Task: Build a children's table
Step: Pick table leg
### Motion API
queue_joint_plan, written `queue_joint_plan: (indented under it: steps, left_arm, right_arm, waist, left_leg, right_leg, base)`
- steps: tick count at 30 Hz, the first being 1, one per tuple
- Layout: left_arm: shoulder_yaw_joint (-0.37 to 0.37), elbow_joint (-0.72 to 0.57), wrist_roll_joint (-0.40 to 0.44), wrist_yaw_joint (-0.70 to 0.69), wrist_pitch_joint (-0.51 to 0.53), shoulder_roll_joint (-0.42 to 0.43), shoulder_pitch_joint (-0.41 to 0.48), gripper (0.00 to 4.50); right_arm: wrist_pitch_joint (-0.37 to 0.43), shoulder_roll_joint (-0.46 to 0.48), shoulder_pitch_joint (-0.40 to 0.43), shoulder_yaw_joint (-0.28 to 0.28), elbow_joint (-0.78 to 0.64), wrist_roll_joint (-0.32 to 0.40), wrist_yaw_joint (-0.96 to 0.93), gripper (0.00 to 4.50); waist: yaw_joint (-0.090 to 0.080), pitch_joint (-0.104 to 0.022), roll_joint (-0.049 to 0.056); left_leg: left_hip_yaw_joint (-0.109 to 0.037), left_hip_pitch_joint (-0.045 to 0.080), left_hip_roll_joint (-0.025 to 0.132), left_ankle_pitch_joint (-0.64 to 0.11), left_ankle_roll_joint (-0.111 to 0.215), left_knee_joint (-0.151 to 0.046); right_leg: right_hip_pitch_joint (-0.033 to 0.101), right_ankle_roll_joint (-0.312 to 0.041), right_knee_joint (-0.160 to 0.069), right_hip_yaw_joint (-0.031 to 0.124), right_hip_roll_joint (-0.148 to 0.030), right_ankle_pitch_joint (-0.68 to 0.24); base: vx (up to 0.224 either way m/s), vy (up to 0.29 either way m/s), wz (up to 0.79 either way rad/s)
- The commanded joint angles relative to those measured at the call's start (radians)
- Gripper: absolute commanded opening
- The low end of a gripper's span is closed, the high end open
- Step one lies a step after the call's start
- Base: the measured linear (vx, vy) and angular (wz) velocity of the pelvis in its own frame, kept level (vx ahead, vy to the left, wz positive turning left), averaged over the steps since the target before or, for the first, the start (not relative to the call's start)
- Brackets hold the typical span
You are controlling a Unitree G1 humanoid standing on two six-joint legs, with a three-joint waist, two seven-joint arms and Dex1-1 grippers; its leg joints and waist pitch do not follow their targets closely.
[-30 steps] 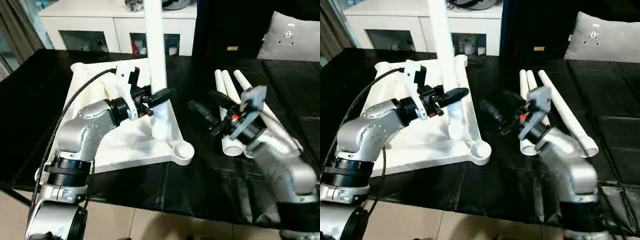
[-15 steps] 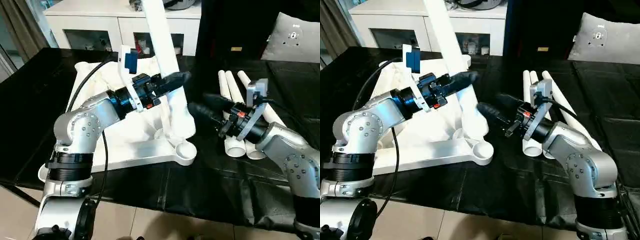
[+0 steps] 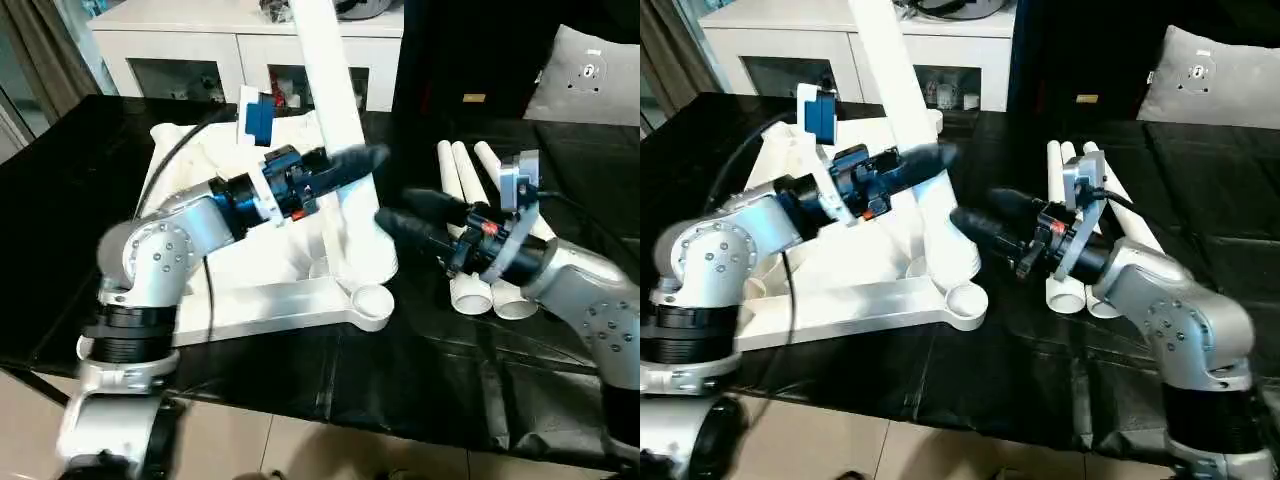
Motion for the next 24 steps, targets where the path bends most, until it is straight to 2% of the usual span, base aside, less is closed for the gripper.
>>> queue_joint_plan:
  steps: [1,4,6,7,10,12,21,24]
  left_arm:
    - [-0.038,-0.021,0.038,-0.033,-0.03,0.017,-0.018,1.9]
    - [-0.067,-0.019,0.048,-0.065,-0.038,0.024,-0.039,1.9]
    - [-0.076,-0.02,0.051,-0.076,-0.042,0.024,-0.046,1.9]
    - [-0.09,-0.022,0.055,-0.092,-0.047,0.023,-0.057,1.9]
    - [-0.104,-0.025,0.049,-0.115,-0.052,0.023,-0.066,1.9]
    - [-0.116,-0.023,0.05,-0.135,-0.06,0.023,-0.073,1.9]
    - [-0.151,-0.029,0.065,-0.19,-0.076,0.027,-0.078,1.9]
    - [-0.158,-0.027,0.068,-0.193,-0.081,0.025,-0.08,1.9]
  right_arm:
    - [0.012,-0.015,-0.013,0.025,-0.021,0.007,0.035,4.45]
    - [-0.009,-0.042,-0.023,0.078,-0.007,-0.041,0.075,4.45]
    - [-0.016,-0.043,-0.027,0.091,-0.001,-0.051,0.084,4.45]
    - [-0.02,-0.041,-0.036,0.105,0.01,-0.062,0.091,4.3]
    - [-0.03,-0.042,-0.046,0.123,0.025,-0.081,0.1,4.3]
    - [-0.038,-0.042,-0.056,0.134,0.043,-0.093,0.109,3.97]
    - [-0.053,-0.041,-0.078,0.162,0.08,-0.114,0.152,3.42]
    - [-0.049,-0.04,-0.08,0.164,0.084,-0.113,0.166,3.04]
  waist:
    - [0.006,-0.072,-0.022]
    - [0.008,-0.072,-0.022]
    - [0.007,-0.072,-0.025]
    - [0.007,-0.072,-0.026]
    - [0.007,-0.073,-0.025]
    - [0.005,-0.074,-0.025]
    - [0.005,-0.075,-0.025]
    - [0.006,-0.076,-0.024]
  left_leg:
    - [0.006,-0.018,0.021,0.049,0.087,-0.059]
    - [0.006,-0.018,0.02,0.048,0.078,-0.059]
    - [0.007,-0.02,0.019,0.045,0.072,-0.059]
    - [0.007,-0.02,0.018,0.046,0.072,-0.058]
    - [0.007,-0.02,0.019,0.053,0.07,-0.058]
    - [0.007,-0.019,0.019,0.054,0.072,-0.057]
    - [0.007,-0.019,0.021,0.057,0.081,-0.056]
    - [0.007,-0.02,0.02,0.058,0.081,-0.056]
  right_leg:
    - [0.078,-0.16,-0.069,0.037,-0.056,-0.217]
    - [0.079,-0.165,-0.068,0.037,-0.057,-0.218]
    - [0.08,-0.167,-0.068,0.038,-0.057,-0.222]
    - [0.081,-0.166,-0.068,0.038,-0.057,-0.222]
    - [0.08,-0.173,-0.065,0.038,-0.057,-0.208]
    - [0.08,-0.181,-0.064,0.038,-0.056,-0.196]
    - [0.083,-0.197,-0.06,0.038,-0.057,-0.166]
    - [0.084,-0.198,-0.06,0.038,-0.057,-0.164]
  base:
    - [0.0,0.0,0.0]
    - [0.0,0.0,0.0]
    - [0.0,0.0,0.0]
    - [0.0,0.0,0.0]
    - [0.0,0.0,0.0]
    - [0.0,0.0,0.0]
    - [0.0,0.0,0.0]
    - [0.0,0.0,0.0]
